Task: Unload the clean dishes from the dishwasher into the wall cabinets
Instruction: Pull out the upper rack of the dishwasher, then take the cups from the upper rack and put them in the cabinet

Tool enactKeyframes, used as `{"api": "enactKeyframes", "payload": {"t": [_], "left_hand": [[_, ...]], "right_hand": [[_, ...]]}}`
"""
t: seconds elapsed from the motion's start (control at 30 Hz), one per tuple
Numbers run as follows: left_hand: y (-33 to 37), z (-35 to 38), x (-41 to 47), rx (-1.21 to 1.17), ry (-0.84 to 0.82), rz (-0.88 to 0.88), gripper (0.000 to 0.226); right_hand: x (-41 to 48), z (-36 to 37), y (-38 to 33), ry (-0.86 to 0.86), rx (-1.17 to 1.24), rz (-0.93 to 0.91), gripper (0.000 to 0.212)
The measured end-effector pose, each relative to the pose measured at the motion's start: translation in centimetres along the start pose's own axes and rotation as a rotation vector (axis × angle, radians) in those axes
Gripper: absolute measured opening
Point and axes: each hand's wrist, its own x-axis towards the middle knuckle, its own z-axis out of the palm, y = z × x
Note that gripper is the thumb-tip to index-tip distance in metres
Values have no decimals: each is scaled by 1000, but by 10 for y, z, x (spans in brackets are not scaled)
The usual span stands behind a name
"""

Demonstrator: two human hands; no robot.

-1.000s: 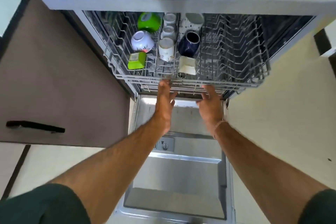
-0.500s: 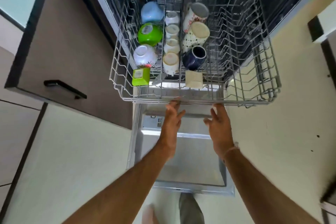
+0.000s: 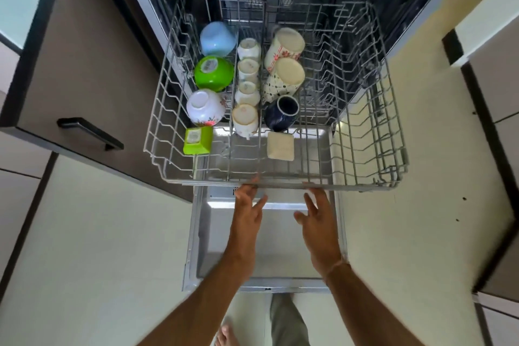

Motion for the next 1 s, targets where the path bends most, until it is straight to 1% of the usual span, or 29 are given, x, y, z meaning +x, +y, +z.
{"api": "enactKeyframes", "payload": {"t": [0.07,0.13,0.3,0.33,0.43,0.47,0.5,0.6,0.67,0.73,0.9,0.93,1.0], "left_hand": [[-2,-1,-6,28,-9,-2,65],[-2,-2,-10,30,-6,-7,58],[1,-7,-14,60,-29,-17,53],[3,-8,-15,78,-41,-11,58],[4,-12,-17,128,-66,-9,89],[3,-13,-17,140,-76,-7,96],[3,-13,-17,146,-87,-6,97],[4,-14,-18,146,-98,-12,81],[4,-18,-16,145,-94,-33,79],[5,-21,-15,133,-83,-44,69],[9,-31,-14,2,-50,-93,48],[11,-33,-16,-39,-48,-106,45],[16,-37,-22,-82,-25,-124,46]], "right_hand": [[-6,-2,1,-20,2,-7,68],[-11,-2,1,-28,-7,-12,68],[-15,1,0,-5,10,12,67],[-15,2,0,-5,15,16,67],[-15,2,0,-20,21,17,67],[-15,2,0,-26,25,17,68],[-15,1,0,-30,26,21,68],[-16,0,0,-53,14,31,68],[-16,-2,-2,-75,5,35,67],[-19,-6,-4,-96,4,44,66],[-27,-18,-16,-118,18,65,70],[-28,-19,-17,-123,9,68,66],[-27,-22,-20,-118,-16,81,50]]}}
